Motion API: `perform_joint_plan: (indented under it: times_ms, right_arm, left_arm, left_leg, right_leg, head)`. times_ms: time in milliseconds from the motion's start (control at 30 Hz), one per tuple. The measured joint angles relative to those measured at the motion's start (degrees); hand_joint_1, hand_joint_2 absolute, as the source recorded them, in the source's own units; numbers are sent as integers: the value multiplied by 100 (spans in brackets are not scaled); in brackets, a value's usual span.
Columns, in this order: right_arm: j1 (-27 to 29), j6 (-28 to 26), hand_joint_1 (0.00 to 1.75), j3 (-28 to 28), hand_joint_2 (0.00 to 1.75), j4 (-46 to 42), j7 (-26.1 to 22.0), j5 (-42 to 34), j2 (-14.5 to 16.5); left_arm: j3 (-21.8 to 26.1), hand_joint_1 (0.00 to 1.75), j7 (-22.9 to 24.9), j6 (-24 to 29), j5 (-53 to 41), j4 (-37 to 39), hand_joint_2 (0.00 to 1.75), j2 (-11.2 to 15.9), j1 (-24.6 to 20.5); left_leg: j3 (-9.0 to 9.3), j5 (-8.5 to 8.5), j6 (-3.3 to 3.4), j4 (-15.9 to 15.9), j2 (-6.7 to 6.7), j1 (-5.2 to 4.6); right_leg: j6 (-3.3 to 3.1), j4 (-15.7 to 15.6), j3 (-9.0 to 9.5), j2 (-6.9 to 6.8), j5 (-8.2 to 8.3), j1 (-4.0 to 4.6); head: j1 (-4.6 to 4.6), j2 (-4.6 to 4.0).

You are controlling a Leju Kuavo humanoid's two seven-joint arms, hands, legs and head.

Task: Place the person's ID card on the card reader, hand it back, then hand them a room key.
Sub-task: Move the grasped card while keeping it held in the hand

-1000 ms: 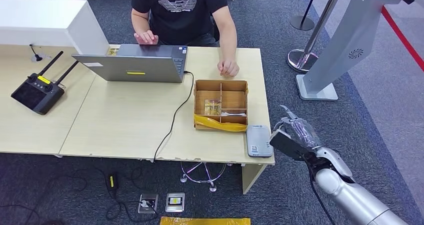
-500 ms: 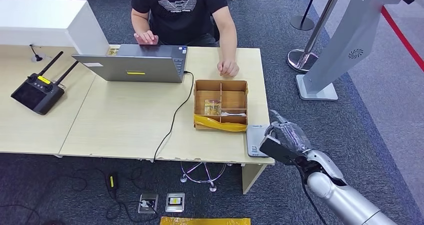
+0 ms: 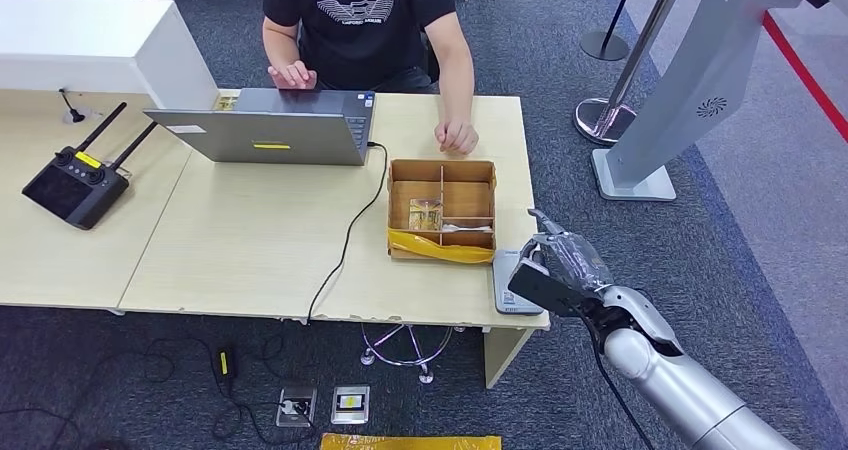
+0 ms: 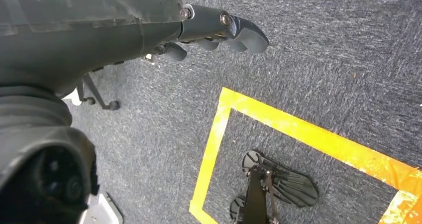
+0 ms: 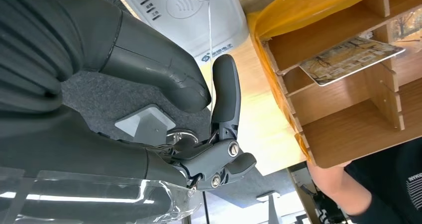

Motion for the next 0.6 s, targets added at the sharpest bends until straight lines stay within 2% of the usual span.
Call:
perform_joint_plan:
  times_ms: [167, 600]
  right_arm:
    - [-182, 20, 175, -1, 175, 281, -20, 35, 152]
    - [-631, -108, 175, -25, 175, 1257, -401, -256, 213]
  left_arm:
    - [-89, 0, -12, -39, 0, 0, 0, 14, -3]
    - [-144, 0, 72, -60, 149, 0, 0, 104, -3]
  left_leg:
    - [-4, 1, 0, 0, 0, 0]
    - [-10, 1, 0, 1, -1, 0]
  right_leg:
    - [0, 2, -5, 0, 0, 0]
    - [0, 3, -10, 0, 0, 0]
  head:
    - [-1, 0]
    - [1, 0]
